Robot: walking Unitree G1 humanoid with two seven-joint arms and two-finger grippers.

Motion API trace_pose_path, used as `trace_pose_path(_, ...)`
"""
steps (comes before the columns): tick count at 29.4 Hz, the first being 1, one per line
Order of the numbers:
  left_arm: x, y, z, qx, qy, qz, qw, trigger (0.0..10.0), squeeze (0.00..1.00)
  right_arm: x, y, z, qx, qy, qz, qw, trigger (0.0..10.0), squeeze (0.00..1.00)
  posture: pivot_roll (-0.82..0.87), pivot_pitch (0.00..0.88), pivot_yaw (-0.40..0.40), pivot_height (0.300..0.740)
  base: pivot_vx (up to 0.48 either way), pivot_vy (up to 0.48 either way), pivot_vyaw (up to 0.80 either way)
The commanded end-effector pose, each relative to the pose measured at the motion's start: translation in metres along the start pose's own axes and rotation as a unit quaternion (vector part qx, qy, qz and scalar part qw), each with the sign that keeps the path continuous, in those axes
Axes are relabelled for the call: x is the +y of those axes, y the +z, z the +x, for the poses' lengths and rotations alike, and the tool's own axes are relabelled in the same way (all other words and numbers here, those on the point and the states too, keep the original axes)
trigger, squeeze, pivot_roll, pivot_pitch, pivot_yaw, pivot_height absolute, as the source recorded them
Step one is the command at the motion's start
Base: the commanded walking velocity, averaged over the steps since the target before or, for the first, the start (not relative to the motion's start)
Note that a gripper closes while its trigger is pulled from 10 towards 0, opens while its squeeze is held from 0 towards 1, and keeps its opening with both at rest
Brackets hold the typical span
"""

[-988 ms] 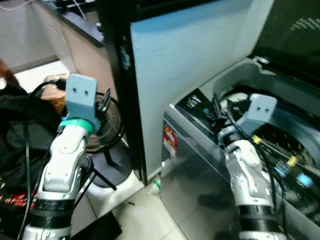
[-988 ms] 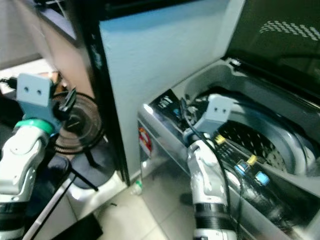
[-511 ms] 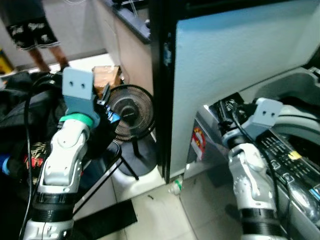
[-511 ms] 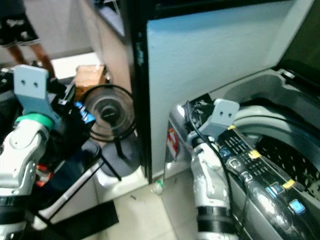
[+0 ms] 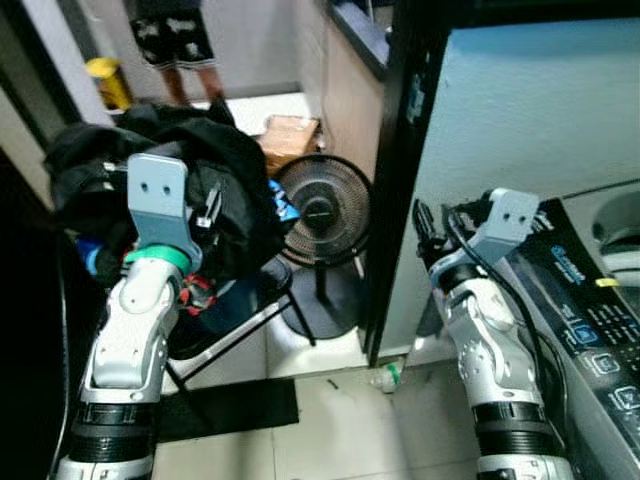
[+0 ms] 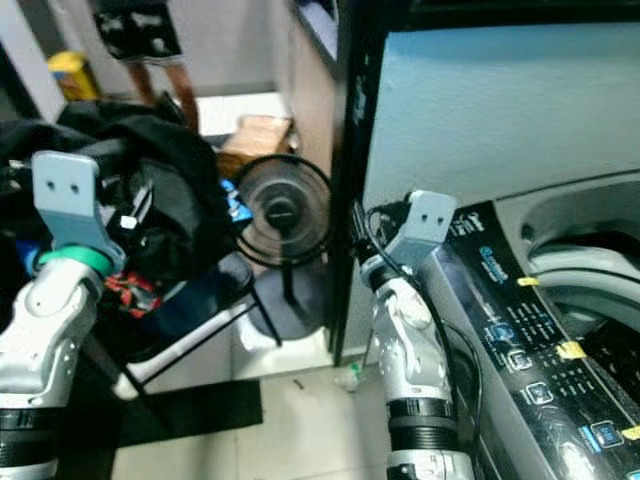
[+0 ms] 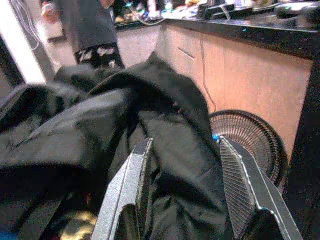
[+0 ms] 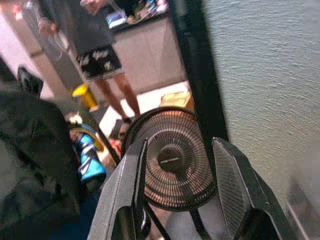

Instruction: Clothes washing

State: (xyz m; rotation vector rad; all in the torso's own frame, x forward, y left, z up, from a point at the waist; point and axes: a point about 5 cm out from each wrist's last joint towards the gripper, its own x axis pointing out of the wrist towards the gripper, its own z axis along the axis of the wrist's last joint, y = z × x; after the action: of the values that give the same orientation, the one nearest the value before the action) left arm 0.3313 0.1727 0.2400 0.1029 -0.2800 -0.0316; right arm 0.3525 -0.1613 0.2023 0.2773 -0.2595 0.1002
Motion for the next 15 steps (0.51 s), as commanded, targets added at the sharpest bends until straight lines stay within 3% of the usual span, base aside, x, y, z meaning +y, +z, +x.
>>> trace_pose_path(1,0.0033,-0.0071,-0.0017,0.015,0.011,0.005,1.000,10.0,0.00,0.0070,-0.0034,0.0025,0.011,0.015,0.008,1.000,10.0,0.00,0.14,0.037,0.064,0.740,0.000,0.000,0.80)
trace_pose_path(15,0.0004,-0.0011,-0.0010,0.004,0.000,-0.005,1.000,10.0,0.00,0.0067,-0.0030,0.0055,0.017,0.027,0.015,0.999,10.0,0.00,0.13,0.034,0.056,0.740,0.000,0.000,0.80)
